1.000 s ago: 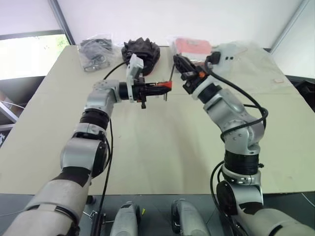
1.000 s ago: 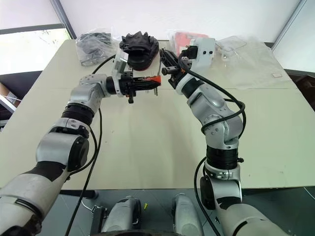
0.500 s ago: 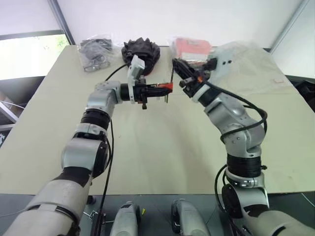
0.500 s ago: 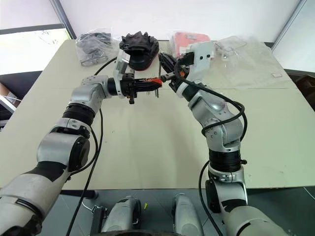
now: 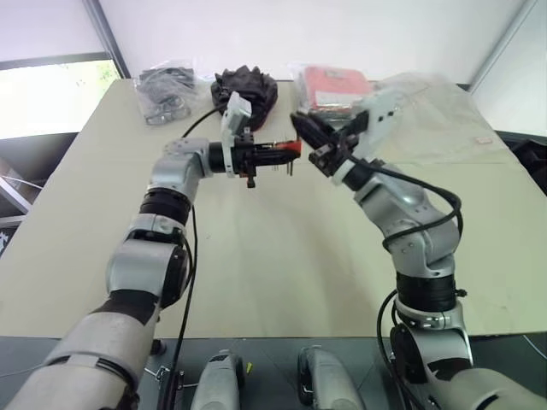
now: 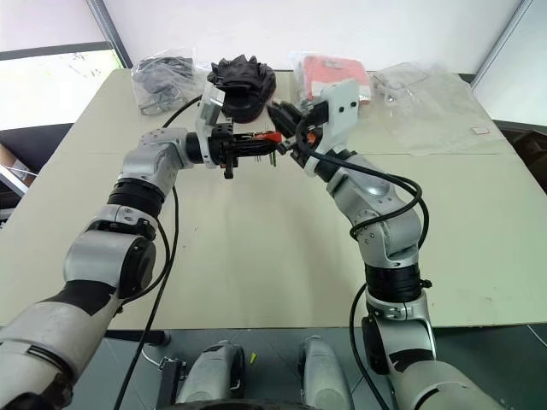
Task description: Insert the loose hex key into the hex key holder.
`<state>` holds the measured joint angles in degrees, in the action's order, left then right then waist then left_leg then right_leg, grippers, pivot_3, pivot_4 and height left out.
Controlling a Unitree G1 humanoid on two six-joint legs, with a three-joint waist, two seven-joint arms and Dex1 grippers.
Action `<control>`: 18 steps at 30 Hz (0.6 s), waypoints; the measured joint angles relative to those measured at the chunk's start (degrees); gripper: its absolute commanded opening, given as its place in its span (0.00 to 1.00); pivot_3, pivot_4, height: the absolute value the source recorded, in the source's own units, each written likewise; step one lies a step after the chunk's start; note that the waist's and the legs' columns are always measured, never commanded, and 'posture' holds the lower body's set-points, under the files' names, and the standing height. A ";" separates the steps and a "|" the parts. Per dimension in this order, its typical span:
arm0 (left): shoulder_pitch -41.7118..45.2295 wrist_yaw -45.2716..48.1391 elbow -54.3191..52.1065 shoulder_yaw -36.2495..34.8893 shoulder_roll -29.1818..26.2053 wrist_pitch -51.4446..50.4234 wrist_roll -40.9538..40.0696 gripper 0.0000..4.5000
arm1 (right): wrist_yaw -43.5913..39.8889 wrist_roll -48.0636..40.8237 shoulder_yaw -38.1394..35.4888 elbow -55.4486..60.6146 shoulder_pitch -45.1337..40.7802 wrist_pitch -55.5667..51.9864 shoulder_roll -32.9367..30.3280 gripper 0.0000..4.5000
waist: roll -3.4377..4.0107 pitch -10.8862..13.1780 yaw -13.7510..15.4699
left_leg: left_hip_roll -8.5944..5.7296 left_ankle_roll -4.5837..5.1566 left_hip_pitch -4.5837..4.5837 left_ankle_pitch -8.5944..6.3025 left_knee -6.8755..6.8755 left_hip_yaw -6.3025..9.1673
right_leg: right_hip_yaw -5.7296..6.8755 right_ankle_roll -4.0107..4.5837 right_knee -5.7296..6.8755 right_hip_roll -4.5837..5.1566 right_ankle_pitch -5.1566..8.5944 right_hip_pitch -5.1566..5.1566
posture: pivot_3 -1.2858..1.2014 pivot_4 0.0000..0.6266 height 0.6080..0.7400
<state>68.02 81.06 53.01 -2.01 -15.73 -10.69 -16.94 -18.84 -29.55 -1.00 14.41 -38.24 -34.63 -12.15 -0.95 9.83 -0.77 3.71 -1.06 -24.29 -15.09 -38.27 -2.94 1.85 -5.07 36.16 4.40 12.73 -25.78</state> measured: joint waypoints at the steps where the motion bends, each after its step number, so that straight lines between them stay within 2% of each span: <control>1: 0.00 -0.01 -0.05 0.00 0.01 0.00 -0.01 0.00 | 0.00 0.01 0.13 -0.03 0.17 -0.12 0.00 0.57 | 0.00 0.00 0.00 | 0.00 0.00 0.00 0.00 0.00 0.00 | 0.00 0.00 0.00 0.00 0.00 0.00 | 0.52 0.24 1.00; 4: 0.00 -0.02 -0.12 0.00 0.01 0.01 -0.02 0.00 | 0.00 0.08 0.07 -0.03 0.18 -0.13 -0.11 0.91 | 0.00 0.00 0.01 | 0.00 -0.01 0.00 0.00 -0.01 0.00 | 0.00 0.00 0.00 0.00 0.00 0.01 | 0.52 0.24 1.00; 5: 0.00 -0.02 -0.12 0.00 0.01 0.01 -0.02 0.00 | -0.04 0.09 0.07 -0.03 0.18 -0.13 -0.17 0.99 | 0.00 0.00 0.01 | 0.00 -0.01 0.00 0.00 -0.01 0.00 | 0.00 0.00 0.00 0.00 0.00 0.01 | 0.52 0.24 1.00; 12: -0.29 -0.07 -0.35 -0.01 -0.74 -0.40 -0.01 0.00 | -2.54 -2.13 -2.80 4.90 3.03 -3.32 -7.27 0.99 | 0.00 0.00 0.17 | -0.01 -0.01 -0.01 0.00 -0.01 0.00 | 0.00 0.00 -0.02 0.02 0.00 0.01 | 0.52 0.24 1.00; 18: -6.15 -1.30 -3.17 -0.01 -1.88 -7.06 -0.32 0.00 | -10.45 -5.75 -3.48 13.54 8.15 -8.84 -19.49 0.99 | 0.00 0.00 -0.01 | -0.01 0.00 0.07 0.00 -0.01 0.00 | -0.01 0.00 0.01 0.02 0.00 0.04 | 0.52 0.24 1.00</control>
<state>61.87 79.76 49.84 -2.02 -17.61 -17.75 -17.26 -29.29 -35.29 -4.48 27.94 -30.09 -43.48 -31.65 -0.95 9.83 -0.78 3.70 -1.07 -24.22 -15.09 -38.28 -2.94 1.84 -5.07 36.17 4.42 12.73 -25.75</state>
